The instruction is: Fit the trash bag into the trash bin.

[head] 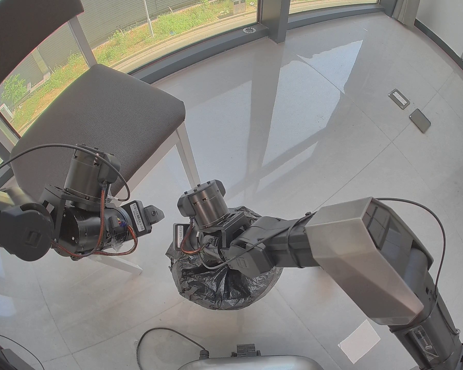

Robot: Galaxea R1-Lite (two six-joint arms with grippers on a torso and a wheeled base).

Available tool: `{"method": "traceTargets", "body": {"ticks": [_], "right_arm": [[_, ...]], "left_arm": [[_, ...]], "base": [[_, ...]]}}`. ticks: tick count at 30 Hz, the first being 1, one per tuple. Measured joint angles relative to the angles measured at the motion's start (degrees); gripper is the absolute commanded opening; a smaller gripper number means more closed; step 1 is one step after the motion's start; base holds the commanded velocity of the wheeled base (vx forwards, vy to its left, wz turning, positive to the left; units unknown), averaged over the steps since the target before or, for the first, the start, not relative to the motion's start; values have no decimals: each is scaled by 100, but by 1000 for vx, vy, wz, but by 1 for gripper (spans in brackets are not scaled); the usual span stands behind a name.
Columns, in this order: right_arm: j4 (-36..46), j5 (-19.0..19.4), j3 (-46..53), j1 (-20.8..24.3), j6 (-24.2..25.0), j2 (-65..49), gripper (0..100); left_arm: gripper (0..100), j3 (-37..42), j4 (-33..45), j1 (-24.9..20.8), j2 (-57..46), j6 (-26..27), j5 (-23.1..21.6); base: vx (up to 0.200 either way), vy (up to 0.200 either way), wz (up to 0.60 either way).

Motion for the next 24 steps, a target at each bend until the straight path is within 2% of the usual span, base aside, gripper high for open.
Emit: {"method": "traceTargets", "body": {"ticks": [6,12,24], "right_arm": [[-37,-206,706,-266,-813,-257,0],[-343,-327,1556,-478,-1413,-549,0],[-731,-315,1958,-678,-2088,-775,0]], "left_arm": [[100,-6,-5,-24,0,13,9],[100,-6,-7,-182,6,30,27],[100,9,-7,-536,61,46,65]], "base": [[0,0,0],[0,0,0],[0,0,0]]}}
